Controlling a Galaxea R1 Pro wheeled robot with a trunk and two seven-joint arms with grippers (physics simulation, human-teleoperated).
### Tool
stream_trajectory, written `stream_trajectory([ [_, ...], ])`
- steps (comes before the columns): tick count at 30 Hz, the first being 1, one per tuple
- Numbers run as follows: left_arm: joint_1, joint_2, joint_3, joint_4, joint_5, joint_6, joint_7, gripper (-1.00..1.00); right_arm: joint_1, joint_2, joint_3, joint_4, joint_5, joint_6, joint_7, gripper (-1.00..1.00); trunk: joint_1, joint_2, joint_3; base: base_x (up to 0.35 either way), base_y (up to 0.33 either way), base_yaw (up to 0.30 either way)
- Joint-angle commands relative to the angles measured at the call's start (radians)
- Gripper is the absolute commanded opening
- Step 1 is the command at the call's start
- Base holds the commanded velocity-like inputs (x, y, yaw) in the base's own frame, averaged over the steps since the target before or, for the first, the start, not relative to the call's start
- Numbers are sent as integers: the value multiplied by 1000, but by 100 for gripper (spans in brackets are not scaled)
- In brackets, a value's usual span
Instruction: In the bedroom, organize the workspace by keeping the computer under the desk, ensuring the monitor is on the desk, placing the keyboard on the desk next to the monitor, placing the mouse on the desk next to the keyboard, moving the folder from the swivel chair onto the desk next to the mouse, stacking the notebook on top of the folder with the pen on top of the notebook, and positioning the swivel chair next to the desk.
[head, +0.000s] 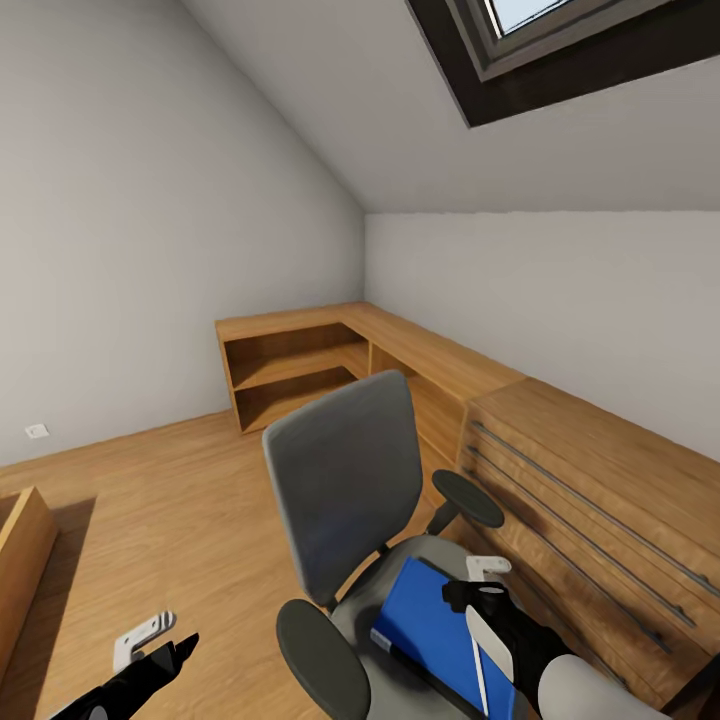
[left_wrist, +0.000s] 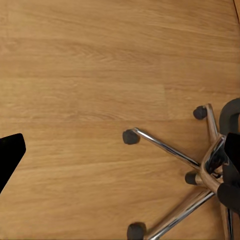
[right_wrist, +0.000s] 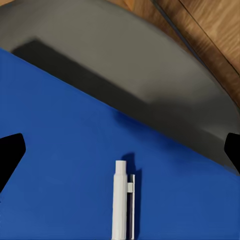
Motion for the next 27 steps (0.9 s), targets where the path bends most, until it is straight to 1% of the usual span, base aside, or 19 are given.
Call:
stream_trajectory([
  [1,-1,0,2,0,6,7,-3,100,-1,-2,8,-3,-18,6,-8,100,0,-1,-1,0,0,0],
  [5,-1,-1,2,1,5,7,-2,100,-1,-2,8,-2,-41,7,-8,100,0,-1,-1,0,0,0],
  [10,-1,0,8,15,4,5,0,100,-1,-3,8,-3,-53,7,-9,100,0,-1,-1,0,0,0],
  [14,-1,0,33,19,4,5,-1,100,-1,-3,8,-4,-55,7,-9,100,0,-1,-1,-114,0,0],
  [18,-1,0,44,20,4,4,-2,100,-1,-3,8,-4,-55,7,-9,100,0,-1,-1,-217,0,0],
  [27,-1,0,52,20,4,4,-3,100,-1,-3,8,-4,-56,6,-9,100,0,-1,-1,-60,0,0],
])
